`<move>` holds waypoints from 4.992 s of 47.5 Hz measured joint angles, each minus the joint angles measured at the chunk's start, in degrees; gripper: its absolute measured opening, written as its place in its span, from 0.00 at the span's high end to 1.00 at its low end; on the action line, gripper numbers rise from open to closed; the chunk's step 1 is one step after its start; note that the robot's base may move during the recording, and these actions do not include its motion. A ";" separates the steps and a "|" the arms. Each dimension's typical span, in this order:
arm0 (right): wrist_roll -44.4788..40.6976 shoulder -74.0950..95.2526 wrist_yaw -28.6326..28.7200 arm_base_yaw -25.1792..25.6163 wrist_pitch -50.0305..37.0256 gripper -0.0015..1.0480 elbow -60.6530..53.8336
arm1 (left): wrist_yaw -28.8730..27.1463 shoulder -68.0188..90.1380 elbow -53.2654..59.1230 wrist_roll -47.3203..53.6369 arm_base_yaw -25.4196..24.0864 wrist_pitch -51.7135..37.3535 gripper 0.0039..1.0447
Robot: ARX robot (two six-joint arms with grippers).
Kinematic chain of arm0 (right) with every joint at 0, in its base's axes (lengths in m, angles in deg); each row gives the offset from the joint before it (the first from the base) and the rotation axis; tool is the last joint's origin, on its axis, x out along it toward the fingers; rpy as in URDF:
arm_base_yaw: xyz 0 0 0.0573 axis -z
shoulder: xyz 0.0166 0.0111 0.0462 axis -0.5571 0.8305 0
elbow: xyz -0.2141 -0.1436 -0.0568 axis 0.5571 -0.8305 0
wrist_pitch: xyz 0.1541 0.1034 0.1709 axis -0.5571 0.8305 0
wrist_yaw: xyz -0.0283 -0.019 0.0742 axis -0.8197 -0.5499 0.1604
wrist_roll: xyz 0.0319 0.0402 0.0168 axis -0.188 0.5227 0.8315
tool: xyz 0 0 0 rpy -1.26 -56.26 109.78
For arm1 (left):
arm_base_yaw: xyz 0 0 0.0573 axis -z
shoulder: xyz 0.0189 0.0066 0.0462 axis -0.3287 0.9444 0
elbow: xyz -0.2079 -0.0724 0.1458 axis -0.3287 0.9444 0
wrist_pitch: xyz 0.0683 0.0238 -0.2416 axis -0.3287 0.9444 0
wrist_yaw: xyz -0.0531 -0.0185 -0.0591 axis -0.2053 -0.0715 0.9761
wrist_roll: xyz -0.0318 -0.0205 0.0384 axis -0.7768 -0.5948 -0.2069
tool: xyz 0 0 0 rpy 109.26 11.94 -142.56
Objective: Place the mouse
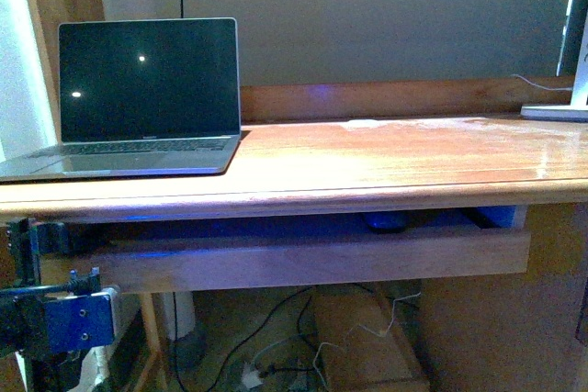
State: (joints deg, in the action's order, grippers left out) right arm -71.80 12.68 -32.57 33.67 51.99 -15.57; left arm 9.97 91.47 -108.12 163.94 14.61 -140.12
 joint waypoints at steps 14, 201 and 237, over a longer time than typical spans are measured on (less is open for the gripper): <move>0.00 0.00 0.00 0.00 0.00 0.07 0.00 | -1.73 1.79 -1.33 1.53 0.79 2.36 0.07; 0.00 0.00 0.00 0.00 0.00 0.07 0.00 | -27.89 -124.65 54.10 -89.88 4.87 60.04 0.60; 19.93 47.74 -6.97 -7.85 -24.17 0.07 20.20 | -27.85 -124.69 54.10 -89.77 4.87 60.04 0.07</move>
State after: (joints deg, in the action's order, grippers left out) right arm -51.87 60.42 -39.54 25.82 27.81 4.63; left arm -17.87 -33.23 -54.02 74.17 19.49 -80.08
